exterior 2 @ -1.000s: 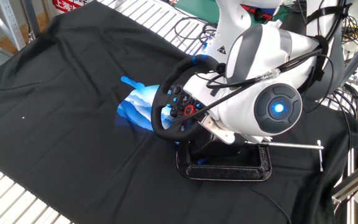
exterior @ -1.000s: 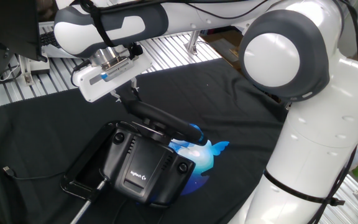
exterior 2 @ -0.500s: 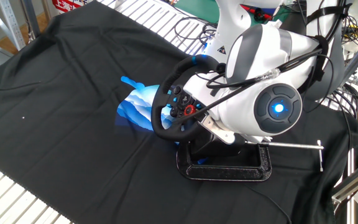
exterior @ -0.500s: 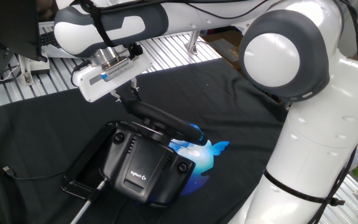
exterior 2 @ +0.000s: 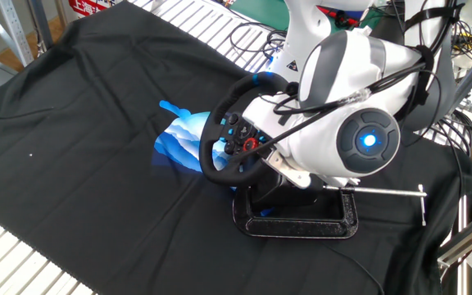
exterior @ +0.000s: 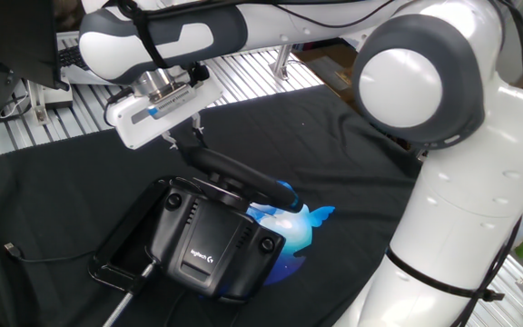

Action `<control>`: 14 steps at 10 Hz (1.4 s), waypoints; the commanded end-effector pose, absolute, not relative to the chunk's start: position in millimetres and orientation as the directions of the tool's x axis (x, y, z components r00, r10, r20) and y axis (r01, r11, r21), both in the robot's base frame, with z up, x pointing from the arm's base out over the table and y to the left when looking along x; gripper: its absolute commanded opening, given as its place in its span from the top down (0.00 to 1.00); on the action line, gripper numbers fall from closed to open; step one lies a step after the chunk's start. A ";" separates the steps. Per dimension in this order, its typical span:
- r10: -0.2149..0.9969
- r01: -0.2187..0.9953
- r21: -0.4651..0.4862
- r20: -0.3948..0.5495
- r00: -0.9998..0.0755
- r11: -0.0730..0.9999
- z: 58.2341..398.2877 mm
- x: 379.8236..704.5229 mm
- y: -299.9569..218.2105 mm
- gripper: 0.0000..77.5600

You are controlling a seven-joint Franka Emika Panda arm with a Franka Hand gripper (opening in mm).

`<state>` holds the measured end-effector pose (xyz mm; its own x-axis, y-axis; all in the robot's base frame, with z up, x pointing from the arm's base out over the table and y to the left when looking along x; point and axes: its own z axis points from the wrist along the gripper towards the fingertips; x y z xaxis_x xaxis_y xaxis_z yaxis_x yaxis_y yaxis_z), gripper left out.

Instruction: Rotate the steering wheel 90 degrees counterclockwise

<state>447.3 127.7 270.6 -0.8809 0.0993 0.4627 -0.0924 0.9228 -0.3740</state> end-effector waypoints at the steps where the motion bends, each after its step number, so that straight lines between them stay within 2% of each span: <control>1: 0.069 -0.096 -0.366 0.414 -0.907 0.926 291.1 441.8 130.5 0.98; 6: 0.011 -0.123 -0.358 0.350 -0.937 0.926 298.7 431.7 130.4 0.98; 14: -0.032 -0.145 -0.354 0.307 -0.951 0.924 299.3 410.6 127.6 0.98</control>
